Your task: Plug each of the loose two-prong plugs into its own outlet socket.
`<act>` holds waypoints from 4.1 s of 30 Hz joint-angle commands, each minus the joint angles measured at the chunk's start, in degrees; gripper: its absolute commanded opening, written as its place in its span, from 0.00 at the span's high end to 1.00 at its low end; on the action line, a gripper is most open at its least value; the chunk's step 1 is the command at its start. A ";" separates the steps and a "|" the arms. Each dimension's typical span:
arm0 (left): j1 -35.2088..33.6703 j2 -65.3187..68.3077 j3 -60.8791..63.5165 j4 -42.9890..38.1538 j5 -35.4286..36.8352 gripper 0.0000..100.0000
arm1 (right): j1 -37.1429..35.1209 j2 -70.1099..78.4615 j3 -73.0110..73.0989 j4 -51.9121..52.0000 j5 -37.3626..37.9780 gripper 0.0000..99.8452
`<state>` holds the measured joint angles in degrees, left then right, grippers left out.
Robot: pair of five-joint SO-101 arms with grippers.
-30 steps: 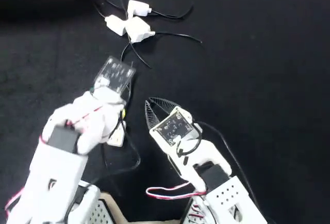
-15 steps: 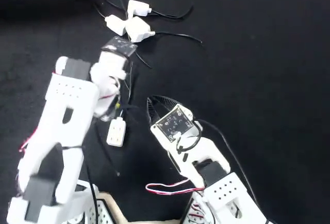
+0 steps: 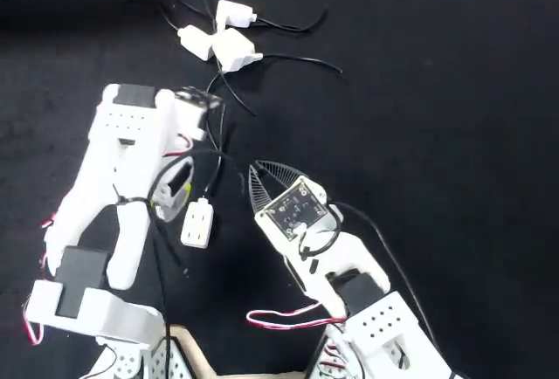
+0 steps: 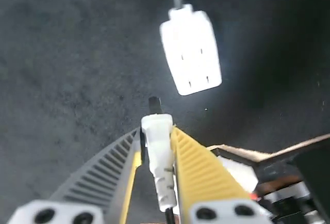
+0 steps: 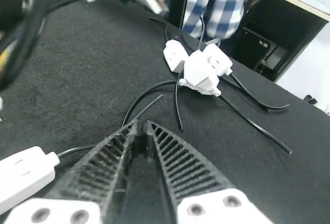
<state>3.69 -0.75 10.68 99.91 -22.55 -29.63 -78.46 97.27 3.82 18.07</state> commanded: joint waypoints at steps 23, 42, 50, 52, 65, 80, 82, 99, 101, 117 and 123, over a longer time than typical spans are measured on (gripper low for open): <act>6.73 -3.60 5.85 0.97 -38.51 0.97 | 0.88 0.31 -0.13 -1.23 -0.44 0.99; 8.22 -4.04 -1.27 -1.41 -43.69 0.97 | 4.04 0.13 -0.13 -3.78 -0.70 0.99; 19.30 -4.04 -5.23 -3.08 -41.67 0.97 | 10.11 0.04 -1.19 -5.80 -0.88 0.99; 21.14 -4.04 -4.97 -5.19 -41.58 0.97 | 10.90 0.04 -1.54 -5.71 -0.88 0.99; 19.65 -2.64 -4.70 -17.93 -32.09 0.97 | 20.75 -0.04 -2.42 -9.23 -8.53 0.99; 27.47 25.58 -2.86 -18.29 -35.52 0.97 | 23.91 0.04 -1.80 -9.85 -16.18 0.99; 27.12 29.01 -5.14 -18.11 -35.52 0.97 | 23.74 0.04 -1.71 -9.85 -16.18 0.99; 27.47 20.31 -13.05 -4.92 -35.43 0.97 | 38.86 0.48 -0.84 -17.93 -19.34 0.99; 27.21 16.79 -11.21 -4.92 -35.43 0.97 | 39.12 0.48 -0.66 -17.93 -19.34 0.99; 20.79 5.71 14.46 -23.21 -35.60 0.97 | 42.29 0.13 -0.04 -14.24 -19.69 0.99; 20.44 5.63 13.76 -26.37 -35.43 0.92 | 42.11 0.48 -0.04 -14.24 -19.78 0.99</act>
<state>24.88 6.81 26.15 75.47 -57.80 11.78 -78.02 97.36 -10.51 -1.19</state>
